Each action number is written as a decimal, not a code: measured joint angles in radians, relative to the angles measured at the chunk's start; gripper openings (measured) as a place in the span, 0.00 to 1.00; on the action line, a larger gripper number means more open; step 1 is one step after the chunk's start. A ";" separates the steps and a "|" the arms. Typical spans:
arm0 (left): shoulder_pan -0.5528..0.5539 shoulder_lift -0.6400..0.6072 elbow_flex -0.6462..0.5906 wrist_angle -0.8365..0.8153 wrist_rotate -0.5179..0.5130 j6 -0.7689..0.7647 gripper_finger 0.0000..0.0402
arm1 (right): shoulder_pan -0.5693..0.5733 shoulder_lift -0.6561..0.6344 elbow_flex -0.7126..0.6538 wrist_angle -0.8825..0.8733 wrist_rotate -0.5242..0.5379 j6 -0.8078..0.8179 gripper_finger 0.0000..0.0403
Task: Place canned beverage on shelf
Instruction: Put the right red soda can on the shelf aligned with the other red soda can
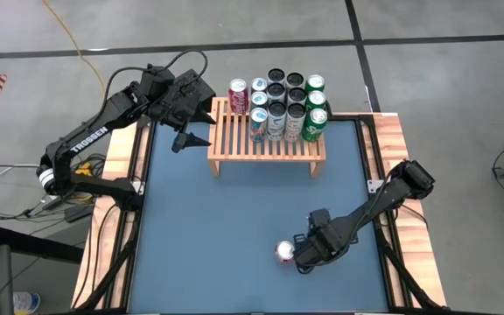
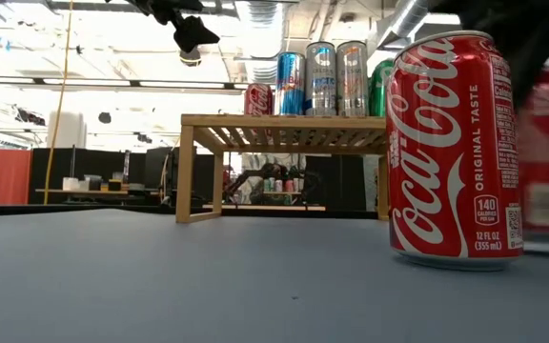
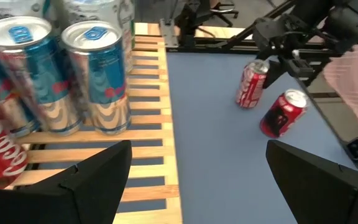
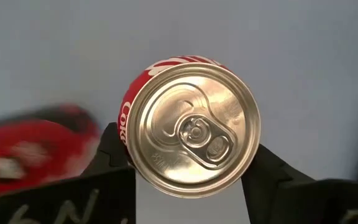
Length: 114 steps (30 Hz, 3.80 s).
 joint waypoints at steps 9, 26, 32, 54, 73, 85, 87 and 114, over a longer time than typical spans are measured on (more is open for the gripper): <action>0.000 0.000 0.000 0.000 0.123 0.005 0.89 | -0.001 -0.002 0.143 -0.175 0.200 -0.006 0.37; -0.024 0.003 0.000 0.001 0.451 0.031 0.89 | -0.099 -0.083 0.397 -0.085 0.500 -1.021 0.37; -0.067 0.027 0.000 0.001 0.519 0.010 0.89 | -0.147 -0.083 0.478 0.063 0.432 -1.472 0.37; -0.261 0.245 0.000 0.152 0.766 -0.160 0.89 | -0.206 -0.082 0.532 0.444 0.311 -2.250 0.37; -0.394 0.282 0.000 0.538 0.735 -0.493 0.89 | -0.237 -0.062 0.530 0.602 0.153 -2.412 0.37; -0.449 0.327 0.001 0.567 0.691 -0.526 0.89 | -0.255 -0.065 0.530 0.613 0.143 -2.439 0.37; -0.457 0.331 0.000 0.576 0.696 -0.551 0.89 | -0.262 -0.065 0.523 0.613 0.126 -2.436 0.37; -0.527 0.328 0.000 0.561 0.637 -0.565 0.89 | -0.316 -0.013 0.511 0.634 0.046 -2.461 0.37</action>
